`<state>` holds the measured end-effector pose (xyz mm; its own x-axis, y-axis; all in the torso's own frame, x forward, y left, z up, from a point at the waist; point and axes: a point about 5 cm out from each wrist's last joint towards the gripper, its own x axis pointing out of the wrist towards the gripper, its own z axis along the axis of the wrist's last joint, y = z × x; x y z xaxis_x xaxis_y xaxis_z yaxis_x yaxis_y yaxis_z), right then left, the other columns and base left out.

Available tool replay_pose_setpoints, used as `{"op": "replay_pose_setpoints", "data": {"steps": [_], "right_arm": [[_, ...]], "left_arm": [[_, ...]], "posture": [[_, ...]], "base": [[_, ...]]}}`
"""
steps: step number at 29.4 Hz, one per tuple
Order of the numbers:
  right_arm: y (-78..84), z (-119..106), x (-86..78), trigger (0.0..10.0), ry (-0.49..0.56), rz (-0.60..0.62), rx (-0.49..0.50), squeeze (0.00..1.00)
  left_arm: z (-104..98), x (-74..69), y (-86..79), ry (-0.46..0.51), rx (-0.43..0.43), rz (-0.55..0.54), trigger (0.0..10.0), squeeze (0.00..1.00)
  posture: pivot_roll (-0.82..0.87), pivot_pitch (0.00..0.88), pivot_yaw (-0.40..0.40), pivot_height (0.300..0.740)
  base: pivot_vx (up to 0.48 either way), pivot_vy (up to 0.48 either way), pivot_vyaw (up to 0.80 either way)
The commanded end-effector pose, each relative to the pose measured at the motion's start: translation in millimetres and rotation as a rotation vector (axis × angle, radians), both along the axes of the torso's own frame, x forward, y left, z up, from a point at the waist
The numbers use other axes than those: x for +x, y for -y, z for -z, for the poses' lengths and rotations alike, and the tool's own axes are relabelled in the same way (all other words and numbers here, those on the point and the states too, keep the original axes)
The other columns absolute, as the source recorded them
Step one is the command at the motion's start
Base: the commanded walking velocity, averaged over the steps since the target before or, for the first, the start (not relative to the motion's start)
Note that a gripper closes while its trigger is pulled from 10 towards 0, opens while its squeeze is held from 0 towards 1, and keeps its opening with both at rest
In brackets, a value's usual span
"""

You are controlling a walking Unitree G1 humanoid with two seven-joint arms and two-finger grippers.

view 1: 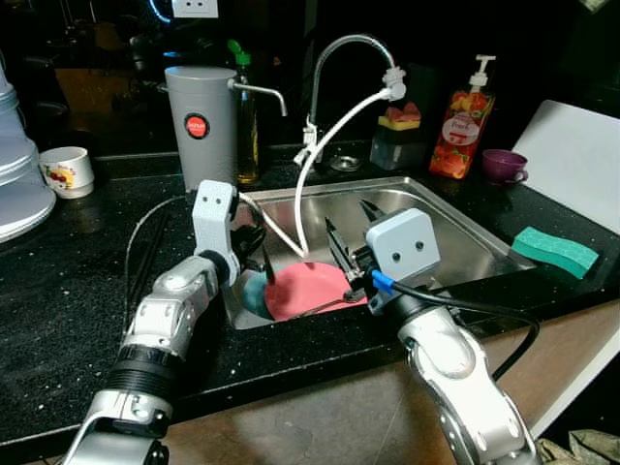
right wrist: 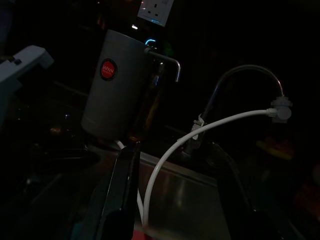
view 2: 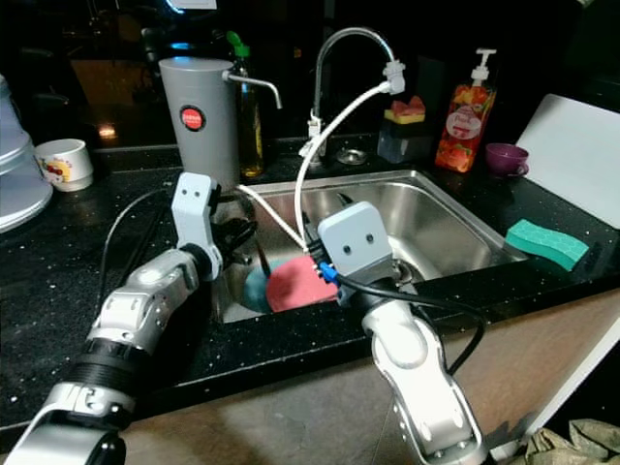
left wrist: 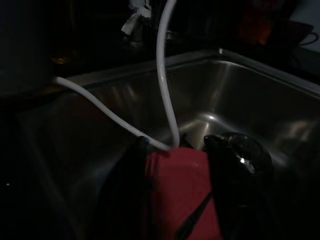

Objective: Kitchen organization

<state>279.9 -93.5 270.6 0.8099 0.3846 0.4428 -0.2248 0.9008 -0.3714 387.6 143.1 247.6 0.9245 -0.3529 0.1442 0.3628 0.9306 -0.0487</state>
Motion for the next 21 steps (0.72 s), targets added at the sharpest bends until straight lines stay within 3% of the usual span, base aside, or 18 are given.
{"op": "replay_pose_setpoints", "data": {"steps": [1, 2, 3, 6, 7, 10, 13, 17, 18, 19, 20, 21], "right_arm": [[3.9, 3, 1.0, 10.0, -0.008, 0.022, -0.005, 0.0], [3.9, 3, 0.9, 10.0, -0.008, 0.022, -0.004, 0.0], [3.7, 4, 0.6, 10.0, -0.009, 0.021, -0.004, 0.0], [3.7, 4, 0.6, 10.0, -0.009, 0.02, -0.003, 0.0], [3.6, 4, 0.8, 10.0, -0.009, 0.018, -0.004, 0.0], [3.1, 4, 1.1, 10.0, -0.009, 0.014, -0.005, 0.0], [1.6, 4, 1.2, 10.0, -0.006, 0.009, -0.006, 0.0], [2.6, 4, 1.0, 10.0, -0.005, 0.014, -0.007, 0.0], [2.6, 4, 1.0, 10.0, -0.005, 0.014, -0.007, 0.0], [3.8, 4, 0.2, 10.0, -0.006, 0.017, -0.007, 0.0], [3.8, 4, 0.2, 10.0, -0.006, 0.017, -0.007, 0.0], [4.6, 4, -0.1, 10.0, -0.006, 0.018, -0.007, 0.0]], "left_arm": [[-18, 1.3, -15.9, 0.054, -0.018, -0.077, 10.0, 0.0], [-21, 1.7, -20.2, 0.057, -0.023, -0.098, 10.0, 0.0], [-27, -3.9, -22.1, 0.103, 0.022, -0.031, 10.0, 0.01], [-29, -4.9, -28.4, 0.109, 0.07, -0.055, 10.0, 0.05], [-30, -4.1, -35.4, 0.106, 0.055, -0.092, 10.0, 0.0], [-32, -3.7, -44.4, 0.099, 0.031, -0.128, 10.0, 0.0], [-30, -11.7, -35.9, 0.118, 0.074, -0.076, 10.0, 0.0], [-22, -8.4, -63.4, 0.044, 0.098, -0.306, 10.0, 0.0], [-22, -8.4, -63.4, 0.044, 0.098, -0.306, 10.0, 0.0], [-18, -7.4, -83.6, 0.0, 0.121, -0.446, 10.0, 0.0], [-18, -7.4, -83.6, 0.0, 0.121, -0.446, 10.0, 0.0], [-14, -7.2, -100.6, -0.041, 0.103, -0.535, 10.0, 0.0]], "posture": [[-0.07, 0.054, -0.021, 0.74], [-0.07, 0.054, -0.021, 0.74], [-0.07, 0.053, -0.02, 0.74], [-0.07, 0.052, -0.02, 0.74], [-0.07, 0.052, -0.02, 0.74], [-0.06, 0.048, -0.022, 0.74], [-0.06, 0.045, -0.015, 0.74], [-0.06, 0.045, -0.015, 0.74], [-0.06, 0.045, -0.015, 0.74], [-0.06, 0.048, -0.016, 0.74], [-0.06, 0.048, -0.016, 0.74], [-0.06, 0.048, -0.016, 0.74]], "base": [[0.0, 0.0, 0.0], [0.0, 0.0, 0.0], [0.0, 0.0, 0.0], [0.0, 0.0, 0.0], [0.0, 0.0, 0.0], [0.0, 0.0, 0.0], [0.0, 0.0, 0.0], [0.0, 0.0, 0.0], [0.0, 0.0, 0.0], [0.0, 0.0, 0.0], [0.0, 0.0, 0.0], [0.0, 0.0, 0.0]]}}
